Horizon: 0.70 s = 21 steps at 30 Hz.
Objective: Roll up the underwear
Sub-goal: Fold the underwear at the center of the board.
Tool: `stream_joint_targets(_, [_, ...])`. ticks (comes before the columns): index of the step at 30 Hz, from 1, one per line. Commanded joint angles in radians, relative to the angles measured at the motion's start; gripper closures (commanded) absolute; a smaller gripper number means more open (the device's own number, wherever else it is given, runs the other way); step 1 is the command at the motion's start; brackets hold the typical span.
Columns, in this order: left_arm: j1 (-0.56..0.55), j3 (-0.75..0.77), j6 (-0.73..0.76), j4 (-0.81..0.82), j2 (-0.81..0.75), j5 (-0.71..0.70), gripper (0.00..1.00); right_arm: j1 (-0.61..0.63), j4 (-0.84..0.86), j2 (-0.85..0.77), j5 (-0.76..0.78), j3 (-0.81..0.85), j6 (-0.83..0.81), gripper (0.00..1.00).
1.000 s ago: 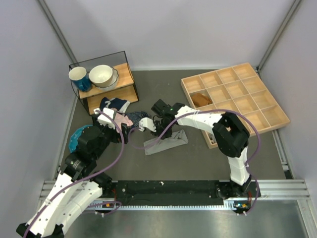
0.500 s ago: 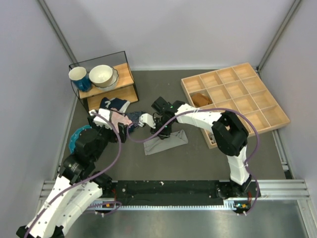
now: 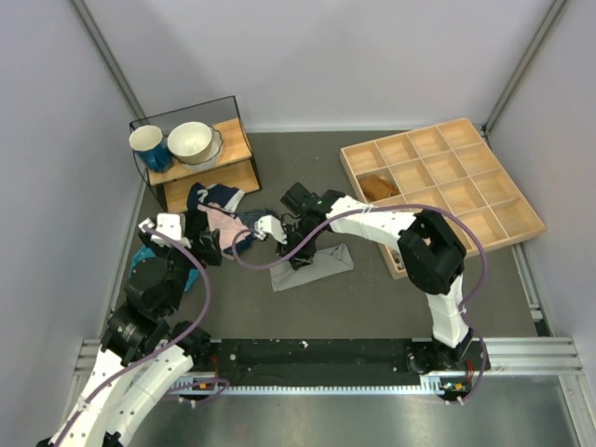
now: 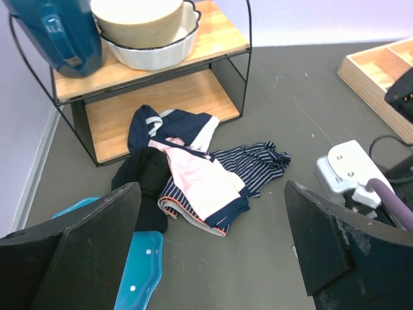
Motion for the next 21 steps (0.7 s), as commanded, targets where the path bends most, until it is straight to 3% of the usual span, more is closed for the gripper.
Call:
stream_joint_targets(1, [0.0,-0.015,-0.017,0.05,-0.034,-0.079,0.02,0.042,0.005,0.008,-0.026,0.049,-0.023,0.57])
stream_joint_targets(21, [0.0,-0.015,-0.017,0.053,-0.029,-0.053,0.02,0.067,0.017,0.119,0.109,0.15,0.011,0.57])
